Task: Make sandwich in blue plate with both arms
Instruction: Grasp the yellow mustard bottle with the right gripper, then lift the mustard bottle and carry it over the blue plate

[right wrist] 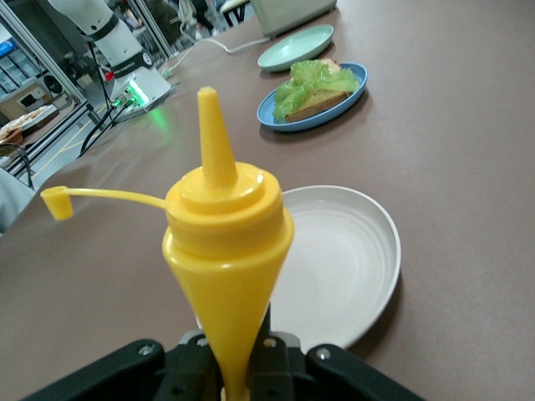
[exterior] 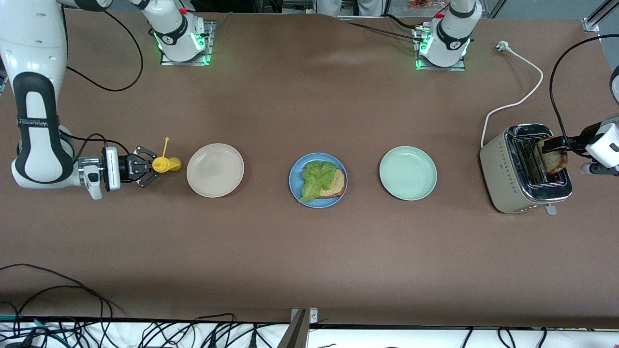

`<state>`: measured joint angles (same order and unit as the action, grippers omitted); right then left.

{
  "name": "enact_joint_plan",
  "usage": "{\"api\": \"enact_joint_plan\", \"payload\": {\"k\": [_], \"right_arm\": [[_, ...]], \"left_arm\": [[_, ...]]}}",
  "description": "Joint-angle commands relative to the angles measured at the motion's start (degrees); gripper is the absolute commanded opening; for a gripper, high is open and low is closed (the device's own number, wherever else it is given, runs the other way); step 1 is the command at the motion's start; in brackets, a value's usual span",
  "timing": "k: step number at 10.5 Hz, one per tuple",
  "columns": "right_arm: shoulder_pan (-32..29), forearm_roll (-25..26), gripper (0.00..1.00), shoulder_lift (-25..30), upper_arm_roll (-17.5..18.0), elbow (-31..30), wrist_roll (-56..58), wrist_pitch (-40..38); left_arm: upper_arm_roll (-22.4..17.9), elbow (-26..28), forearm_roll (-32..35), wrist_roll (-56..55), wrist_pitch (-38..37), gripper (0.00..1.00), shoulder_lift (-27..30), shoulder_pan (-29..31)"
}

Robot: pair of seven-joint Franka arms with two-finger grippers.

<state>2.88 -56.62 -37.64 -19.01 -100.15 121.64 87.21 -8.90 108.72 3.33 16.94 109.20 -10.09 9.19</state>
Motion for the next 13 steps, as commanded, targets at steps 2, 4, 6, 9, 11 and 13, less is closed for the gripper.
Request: {"api": "enact_joint_plan", "payload": {"k": [2, 4, 6, 9, 11, 13], "right_arm": [[4.8, 8.4, 0.08, 5.9, 0.5, 3.8, -19.9, 0.6], [8.2, 11.2, 0.08, 6.0, 2.1, 8.3, -27.5, 0.7], [11.5, 15.5, 0.08, 6.0, 3.4, 12.7, -37.7, 1.0], [19.0, 24.2, 0.1, 5.6, 4.1, 18.8, -51.7, 4.5], [25.5, 32.3, 0.1, 5.0, 4.1, 22.4, -58.3, 5.4], [33.3, 45.9, 0.1, 3.6, 4.1, 25.7, -63.3, 5.9]], "left_arm": [[0.0, 1.1, 0.4, 0.8, 0.7, 1.0, 1.4, 0.1], [0.0, 1.1, 0.4, 0.8, 0.6, 1.0, 1.2, 0.1], [0.0, 0.9, 0.5, 0.8, 0.6, 1.0, 1.1, 0.1], [0.0, 0.8, 0.5, 0.8, 0.6, 1.0, 1.1, 0.1], [0.0, 0.8, 0.5, 0.8, 0.6, 1.0, 1.1, 0.1], [0.0, 0.8, 0.5, 0.8, 0.7, 1.0, 1.1, 0.1]]}}
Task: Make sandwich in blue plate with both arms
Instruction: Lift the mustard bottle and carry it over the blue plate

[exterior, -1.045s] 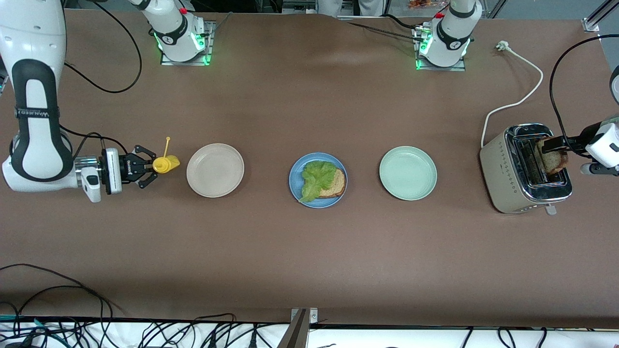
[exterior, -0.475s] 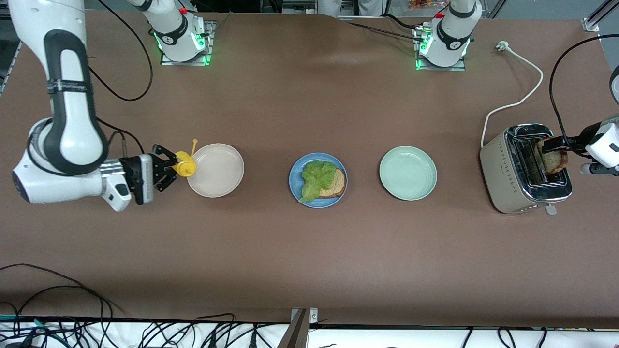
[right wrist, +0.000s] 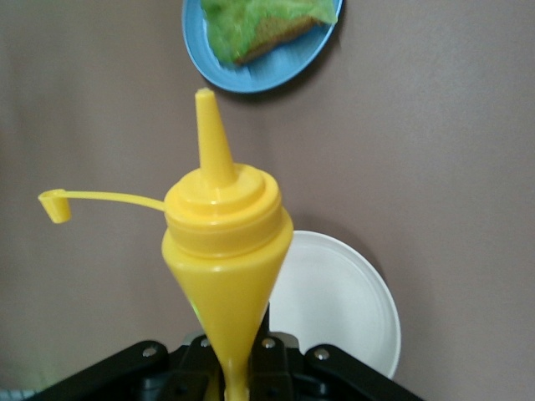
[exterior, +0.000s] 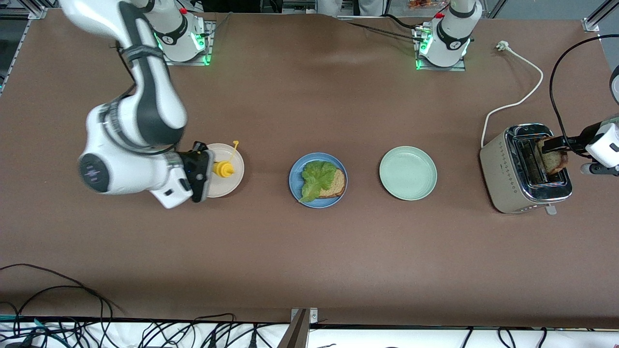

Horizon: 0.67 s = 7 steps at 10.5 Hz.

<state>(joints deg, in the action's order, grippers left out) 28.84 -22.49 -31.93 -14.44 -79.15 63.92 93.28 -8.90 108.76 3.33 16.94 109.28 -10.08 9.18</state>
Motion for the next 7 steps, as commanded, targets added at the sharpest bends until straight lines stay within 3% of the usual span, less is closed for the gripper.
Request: {"api": "enact_joint_plan", "payload": {"k": [1, 5, 7], "right_arm": [[10.2, 15.8, 0.1, -2.7, -0.5, 4.9, -8.7, -0.1], [19.4, 32.9, 0.1, -5.8, -0.6, 7.2, -18.5, 0.2], [24.5, 45.4, 0.1, -8.8, -0.7, 10.1, -18.5, -0.4]], "left_arm": [[0.0, 0.8, 0.5, 0.8, 0.6, 1.0, 1.1, 0.1], [0.3, 0.8, 0.4, 0.8, 0.5, 1.0, 4.1, -0.7], [0.3, 0.8, 0.4, 0.8, 0.5, 1.0, 4.8, -0.7]]}}
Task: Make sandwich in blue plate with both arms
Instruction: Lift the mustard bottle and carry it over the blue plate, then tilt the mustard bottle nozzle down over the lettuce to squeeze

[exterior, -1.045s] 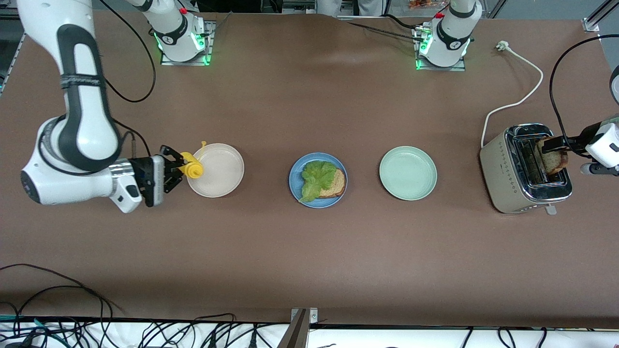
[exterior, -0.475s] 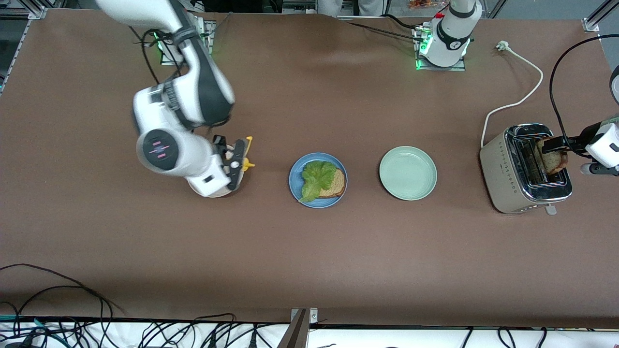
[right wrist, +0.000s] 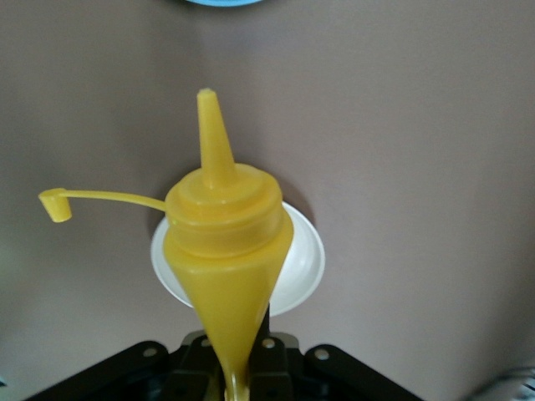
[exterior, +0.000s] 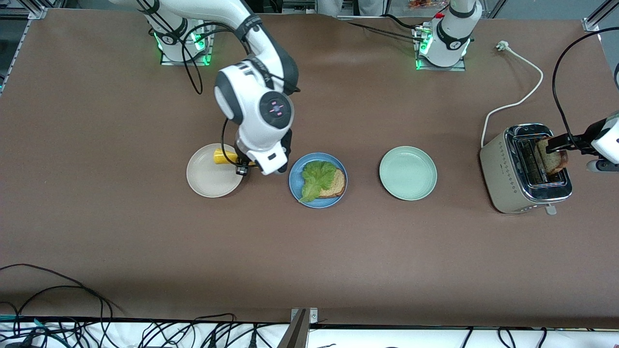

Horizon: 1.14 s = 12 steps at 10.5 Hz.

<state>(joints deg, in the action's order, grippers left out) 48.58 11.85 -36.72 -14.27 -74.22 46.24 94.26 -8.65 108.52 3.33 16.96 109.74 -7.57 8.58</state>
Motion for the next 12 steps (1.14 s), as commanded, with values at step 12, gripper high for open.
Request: {"api": "enact_joint_plan", "payload": {"k": [12], "right_arm": [[15.8, 39.8, 0.09, -15.4, -0.8, 12.7, -6.0, -1.3]], "left_arm": [[-0.1, 1.5, 0.3, 0.8, -0.2, 1.0, 0.0, 0.5]]}}
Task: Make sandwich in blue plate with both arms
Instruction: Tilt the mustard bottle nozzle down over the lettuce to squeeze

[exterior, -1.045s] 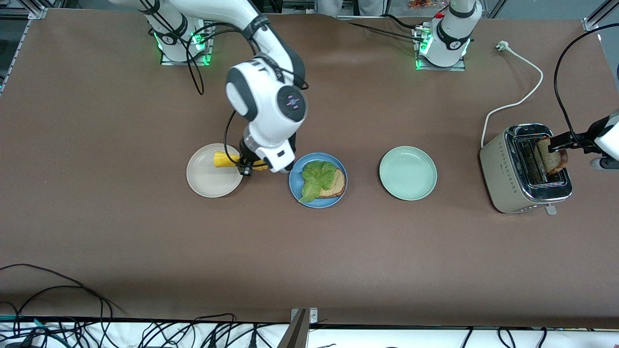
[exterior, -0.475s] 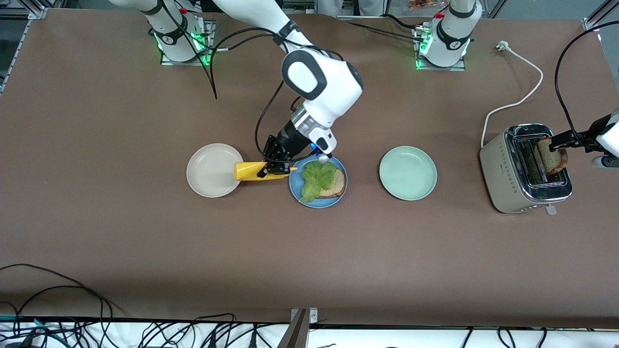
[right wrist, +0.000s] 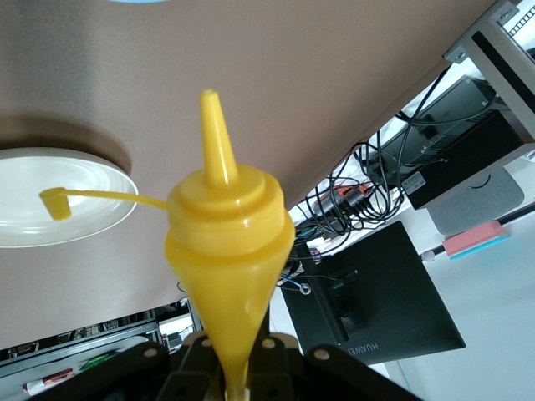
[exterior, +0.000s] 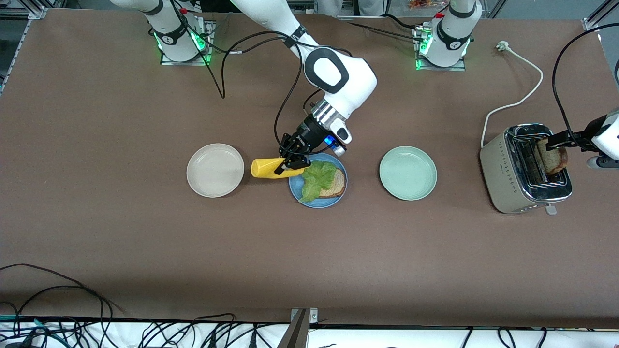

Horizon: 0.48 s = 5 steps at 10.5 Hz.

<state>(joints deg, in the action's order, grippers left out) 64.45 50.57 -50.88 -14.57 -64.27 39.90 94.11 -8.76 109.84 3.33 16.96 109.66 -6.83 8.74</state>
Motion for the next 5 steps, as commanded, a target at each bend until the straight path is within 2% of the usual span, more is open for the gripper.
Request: {"api": "enact_joint_plan", "payload": {"k": [1, 2, 3, 5], "right_arm": [[0.0, 1.0, 0.09, -1.2, -0.5, 2.7, 0.4, -1.2], [0.0, 0.6, 0.09, -1.1, -0.5, 2.7, 0.3, -1.2], [-0.4, -2.5, 0.09, -0.7, -0.6, 2.7, 0.1, -1.2], [-3.1, -13.2, 0.1, 0.9, -2.0, 2.8, 0.3, -1.1]], "left_arm": [[0.0, 0.0, 0.3, 0.8, -0.1, 1.0, -1.4, 0.3], [0.0, 0.0, 0.3, 0.8, -0.1, 1.0, -2.3, 0.4], [0.0, 0.0, 0.3, 0.8, -0.1, 1.0, -3.0, 0.5], [-0.1, -0.1, 0.3, 0.8, 0.0, 1.0, -4.1, 1.2]]}}
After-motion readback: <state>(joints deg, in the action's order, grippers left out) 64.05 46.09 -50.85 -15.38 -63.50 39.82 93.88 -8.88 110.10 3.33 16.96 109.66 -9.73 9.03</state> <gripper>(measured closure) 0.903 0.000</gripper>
